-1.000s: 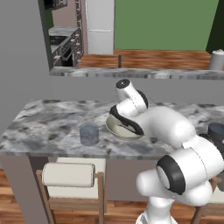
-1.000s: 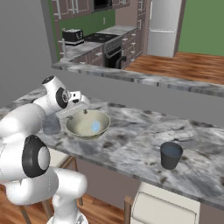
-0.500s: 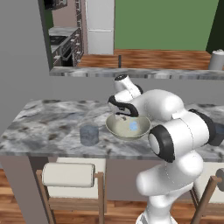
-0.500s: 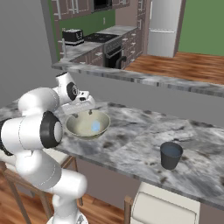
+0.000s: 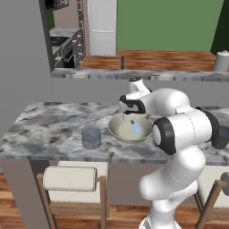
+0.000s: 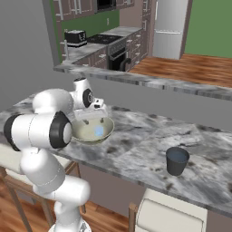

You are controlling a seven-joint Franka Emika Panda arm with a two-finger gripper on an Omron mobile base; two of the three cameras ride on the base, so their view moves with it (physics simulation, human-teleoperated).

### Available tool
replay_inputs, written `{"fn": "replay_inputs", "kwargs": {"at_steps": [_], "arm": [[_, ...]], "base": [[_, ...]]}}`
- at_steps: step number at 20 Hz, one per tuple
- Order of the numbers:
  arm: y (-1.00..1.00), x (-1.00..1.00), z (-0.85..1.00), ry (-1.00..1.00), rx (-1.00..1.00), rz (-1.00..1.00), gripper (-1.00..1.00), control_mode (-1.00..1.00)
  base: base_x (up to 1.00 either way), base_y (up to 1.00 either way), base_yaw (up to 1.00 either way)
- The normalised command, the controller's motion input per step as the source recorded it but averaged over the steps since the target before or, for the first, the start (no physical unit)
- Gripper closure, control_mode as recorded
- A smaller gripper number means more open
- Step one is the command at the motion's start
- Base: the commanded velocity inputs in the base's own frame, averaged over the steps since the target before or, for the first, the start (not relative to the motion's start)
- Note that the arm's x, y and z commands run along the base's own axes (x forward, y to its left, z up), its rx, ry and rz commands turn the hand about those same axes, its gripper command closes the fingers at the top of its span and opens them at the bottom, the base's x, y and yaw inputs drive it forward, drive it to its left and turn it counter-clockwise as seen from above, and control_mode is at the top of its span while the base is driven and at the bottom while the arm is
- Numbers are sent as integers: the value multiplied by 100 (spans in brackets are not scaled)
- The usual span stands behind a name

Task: There are four ice cubes in the ice bowl. Place two ice cubes in each glass of water.

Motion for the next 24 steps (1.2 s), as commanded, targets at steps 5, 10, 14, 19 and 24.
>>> {"fn": "replay_inputs", "kwargs": {"at_steps": [5, 10, 14, 19, 24], "arm": [[-14, 2, -27, -3, 8, 0, -100, -100], [2, 13, -19, -9, 4, 0, -100, -100], [9, 15, -12, -9, 1, 0, -100, -100], [15, 18, -10, -6, 0, 0, -100, -100], [5, 17, -7, -2, 0, 0, -100, -100]], "base": [[0, 0, 0], [0, 0, 0], [0, 0, 0], [0, 0, 0], [0, 0, 0]]}}
